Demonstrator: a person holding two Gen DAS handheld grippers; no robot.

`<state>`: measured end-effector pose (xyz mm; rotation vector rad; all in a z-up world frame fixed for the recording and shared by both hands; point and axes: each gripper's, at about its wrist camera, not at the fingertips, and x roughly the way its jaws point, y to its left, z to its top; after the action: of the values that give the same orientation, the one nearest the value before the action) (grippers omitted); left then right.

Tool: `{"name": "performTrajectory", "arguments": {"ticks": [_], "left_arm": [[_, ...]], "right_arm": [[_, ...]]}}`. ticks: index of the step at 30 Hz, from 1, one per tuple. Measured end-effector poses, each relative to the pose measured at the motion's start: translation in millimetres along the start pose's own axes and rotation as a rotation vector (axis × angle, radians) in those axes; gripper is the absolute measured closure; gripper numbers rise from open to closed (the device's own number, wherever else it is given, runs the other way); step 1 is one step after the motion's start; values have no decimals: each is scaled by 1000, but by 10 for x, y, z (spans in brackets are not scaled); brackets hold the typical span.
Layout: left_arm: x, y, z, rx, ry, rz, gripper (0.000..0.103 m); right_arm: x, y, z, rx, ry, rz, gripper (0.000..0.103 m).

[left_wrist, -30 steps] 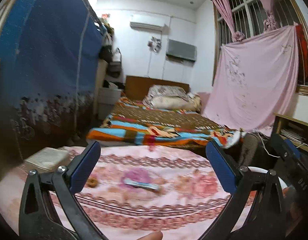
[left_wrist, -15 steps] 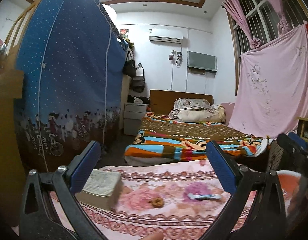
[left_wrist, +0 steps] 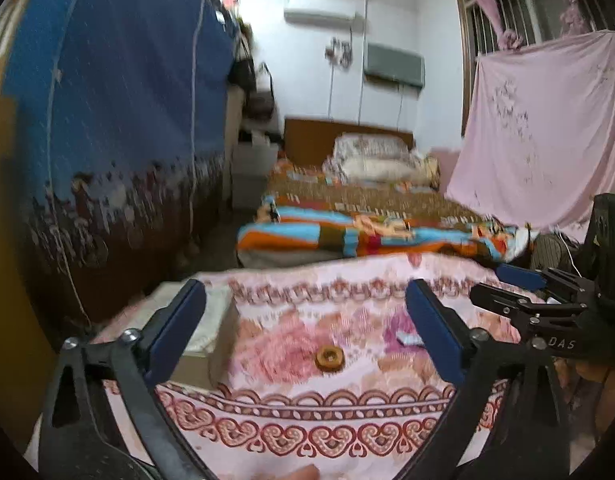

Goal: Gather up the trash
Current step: 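Grasp the white toothpaste tube with the right tool while the left tool grasps the brown ring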

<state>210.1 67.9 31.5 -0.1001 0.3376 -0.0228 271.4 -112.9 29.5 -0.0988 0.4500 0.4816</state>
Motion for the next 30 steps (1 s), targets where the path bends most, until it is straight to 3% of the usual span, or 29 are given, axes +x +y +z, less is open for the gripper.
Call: {"name": "performTrajectory", "arguments": {"ticks": [7,19,24,30], "left_arm": [[292,-39,-99,-3,173,-64,42],[748,2,-249,-27,434,-128,80],[802,33,-292,-37,474,-136,87],[831,-1,-294,-15,493,-116,93]], "right_arm": [[226,-6,-83,13,134,65,51],[566,-42,-163,65,332,150,61],[573,-23,-173,56,344,152,63],[568,81,-174,1,346,142,75]]}}
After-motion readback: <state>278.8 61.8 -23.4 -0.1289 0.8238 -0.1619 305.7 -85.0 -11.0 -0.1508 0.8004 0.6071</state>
